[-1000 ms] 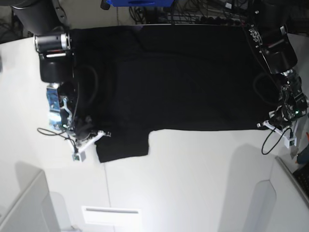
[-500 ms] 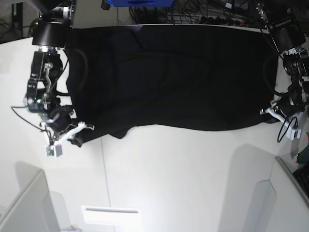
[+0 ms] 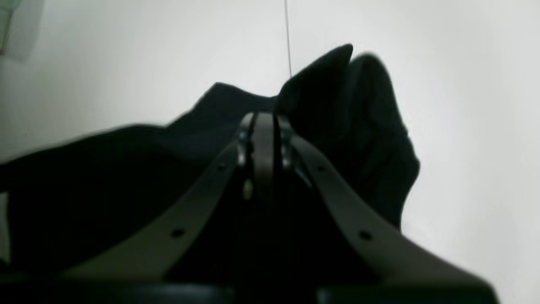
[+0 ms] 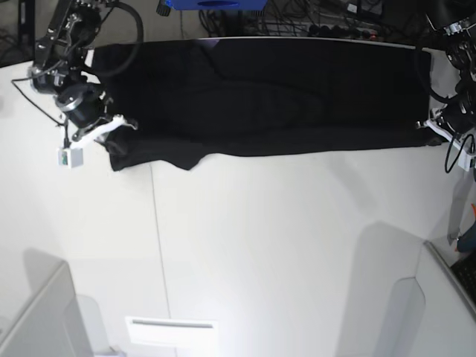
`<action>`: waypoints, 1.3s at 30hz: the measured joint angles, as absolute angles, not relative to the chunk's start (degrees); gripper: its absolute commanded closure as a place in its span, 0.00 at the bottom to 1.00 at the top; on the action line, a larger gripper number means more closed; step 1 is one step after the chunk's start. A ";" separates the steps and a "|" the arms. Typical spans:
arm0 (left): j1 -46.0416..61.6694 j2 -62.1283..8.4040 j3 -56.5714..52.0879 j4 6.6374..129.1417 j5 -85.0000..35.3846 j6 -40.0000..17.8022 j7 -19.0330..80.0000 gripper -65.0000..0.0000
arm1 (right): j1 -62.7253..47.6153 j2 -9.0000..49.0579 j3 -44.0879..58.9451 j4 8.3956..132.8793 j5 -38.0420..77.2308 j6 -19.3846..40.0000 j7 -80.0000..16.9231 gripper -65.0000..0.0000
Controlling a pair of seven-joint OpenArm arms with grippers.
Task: Fold the T-shirt properly
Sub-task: 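Lift the hem with both grippers and fold it onto the collar, then release the folded edge and raise both grippers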
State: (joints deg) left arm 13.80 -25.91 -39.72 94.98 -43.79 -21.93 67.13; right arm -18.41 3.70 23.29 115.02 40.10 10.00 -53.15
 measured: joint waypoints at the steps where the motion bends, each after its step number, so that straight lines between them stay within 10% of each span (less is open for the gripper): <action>1: 14.33 -25.93 -40.32 95.79 -43.81 -21.93 67.07 1.00 | -19.03 4.43 23.62 115.02 42.04 9.93 -52.97 1.00; 39: 27.03 -25.91 -45.95 102.91 -43.38 -27.51 73.71 1.00 | -38.63 8.69 29.17 115.28 69.04 12.45 -52.47 1.00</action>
